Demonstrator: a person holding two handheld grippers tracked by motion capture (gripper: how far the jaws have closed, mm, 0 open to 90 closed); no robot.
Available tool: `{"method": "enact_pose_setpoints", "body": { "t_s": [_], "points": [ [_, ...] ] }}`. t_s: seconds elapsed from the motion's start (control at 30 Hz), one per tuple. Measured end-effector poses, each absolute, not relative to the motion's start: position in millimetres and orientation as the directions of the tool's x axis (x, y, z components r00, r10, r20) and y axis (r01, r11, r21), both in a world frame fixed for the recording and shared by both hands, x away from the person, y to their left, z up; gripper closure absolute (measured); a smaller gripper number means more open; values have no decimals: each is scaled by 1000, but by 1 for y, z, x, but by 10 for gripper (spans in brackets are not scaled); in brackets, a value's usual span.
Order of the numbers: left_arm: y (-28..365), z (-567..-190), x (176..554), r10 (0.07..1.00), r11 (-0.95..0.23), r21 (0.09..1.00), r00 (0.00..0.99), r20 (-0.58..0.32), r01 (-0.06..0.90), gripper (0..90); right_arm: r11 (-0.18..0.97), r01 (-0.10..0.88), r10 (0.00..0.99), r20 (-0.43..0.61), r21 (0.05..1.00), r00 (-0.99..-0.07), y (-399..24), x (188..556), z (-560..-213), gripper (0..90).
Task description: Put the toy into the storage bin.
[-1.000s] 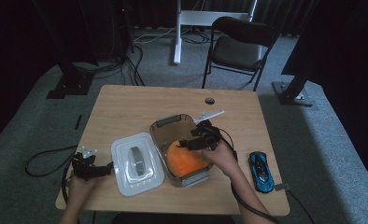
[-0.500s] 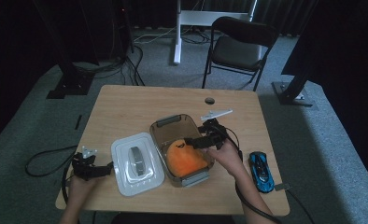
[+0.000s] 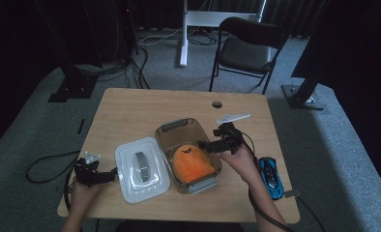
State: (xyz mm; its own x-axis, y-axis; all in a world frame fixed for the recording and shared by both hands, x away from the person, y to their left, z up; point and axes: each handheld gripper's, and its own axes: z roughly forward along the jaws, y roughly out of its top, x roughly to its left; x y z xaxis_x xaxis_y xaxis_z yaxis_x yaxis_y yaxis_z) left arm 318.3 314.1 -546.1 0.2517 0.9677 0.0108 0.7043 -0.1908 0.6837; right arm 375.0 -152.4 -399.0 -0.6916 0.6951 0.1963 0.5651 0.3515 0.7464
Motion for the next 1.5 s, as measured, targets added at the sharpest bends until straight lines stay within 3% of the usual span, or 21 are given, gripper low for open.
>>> {"method": "enact_pose_setpoints", "body": {
  "t_s": [1.5],
  "points": [
    [314, -546, 318, 968, -191, 683, 252, 11, 705, 2, 245, 615, 784, 221, 750, -581, -212, 364, -418, 151]
  ]
}}
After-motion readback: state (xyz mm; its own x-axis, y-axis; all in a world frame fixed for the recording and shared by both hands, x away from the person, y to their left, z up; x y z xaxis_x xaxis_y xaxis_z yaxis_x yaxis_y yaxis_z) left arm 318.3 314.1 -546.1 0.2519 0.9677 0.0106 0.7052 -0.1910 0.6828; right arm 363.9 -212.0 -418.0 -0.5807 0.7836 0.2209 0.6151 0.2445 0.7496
